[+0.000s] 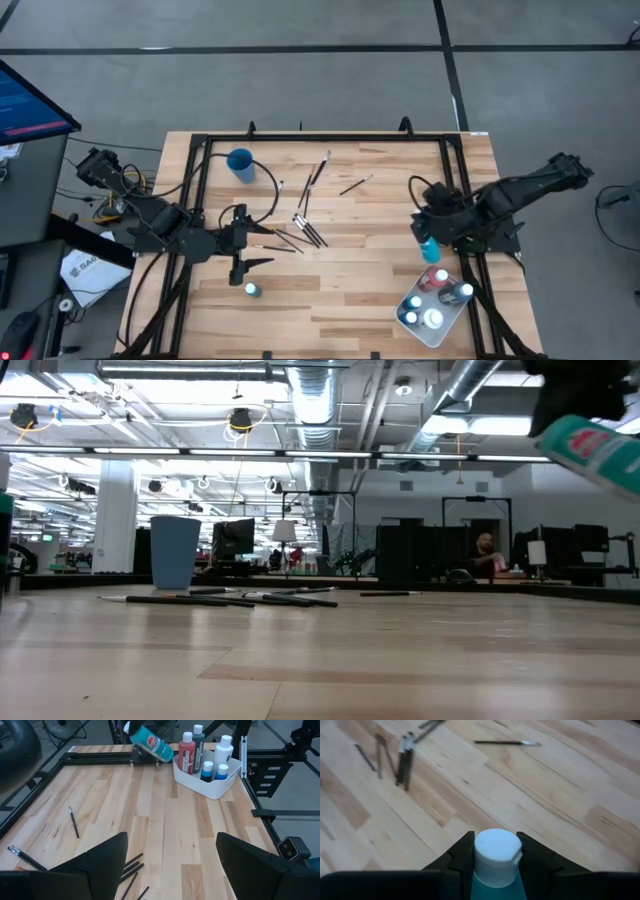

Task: Pick & Place Paint Supplies
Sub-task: Put the large light blue paint bottle into the white bin

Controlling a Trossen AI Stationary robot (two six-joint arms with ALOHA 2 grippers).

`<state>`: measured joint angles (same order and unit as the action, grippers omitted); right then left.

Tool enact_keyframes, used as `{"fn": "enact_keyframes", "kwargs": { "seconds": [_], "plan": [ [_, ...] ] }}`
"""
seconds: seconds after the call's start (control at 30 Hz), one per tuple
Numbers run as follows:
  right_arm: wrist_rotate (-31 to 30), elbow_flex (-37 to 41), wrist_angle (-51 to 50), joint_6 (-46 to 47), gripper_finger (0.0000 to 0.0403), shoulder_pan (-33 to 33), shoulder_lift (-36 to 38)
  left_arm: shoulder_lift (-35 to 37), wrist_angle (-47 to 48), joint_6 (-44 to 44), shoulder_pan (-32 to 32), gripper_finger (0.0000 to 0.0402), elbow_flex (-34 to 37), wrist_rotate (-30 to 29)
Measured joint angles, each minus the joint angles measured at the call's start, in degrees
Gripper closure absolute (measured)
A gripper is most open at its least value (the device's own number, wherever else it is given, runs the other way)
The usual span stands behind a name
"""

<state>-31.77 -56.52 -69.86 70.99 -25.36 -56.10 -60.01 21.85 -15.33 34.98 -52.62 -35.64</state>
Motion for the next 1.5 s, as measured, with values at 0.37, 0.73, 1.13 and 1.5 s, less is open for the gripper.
{"fn": "enact_keyframes", "kwargs": {
  "seconds": [0.37,0.73,1.13,1.5],
  "plan": [
    [-0.27,-0.01,-6.29,9.42,0.0291,-9.14,0.14,0.00,0.00,-0.11,-0.02,0.0103,0.00,-0.44],
    [-3.25,-0.08,-12.40,17.63,0.0290,-16.98,1.90,0.00,-0.13,-0.15,-0.02,0.0103,0.00,-2.34],
    [-16.53,-6.28,-13.18,13.14,0.0290,-22.49,1.82,0.00,-0.26,-0.17,-0.02,0.0103,0.00,-2.84],
    [-24.16,-11.90,-0.06,-5.22,0.0290,-24.54,1.71,0.00,-0.28,-0.17,-0.02,0.0103,0.00,-3.70]
  ]
}}
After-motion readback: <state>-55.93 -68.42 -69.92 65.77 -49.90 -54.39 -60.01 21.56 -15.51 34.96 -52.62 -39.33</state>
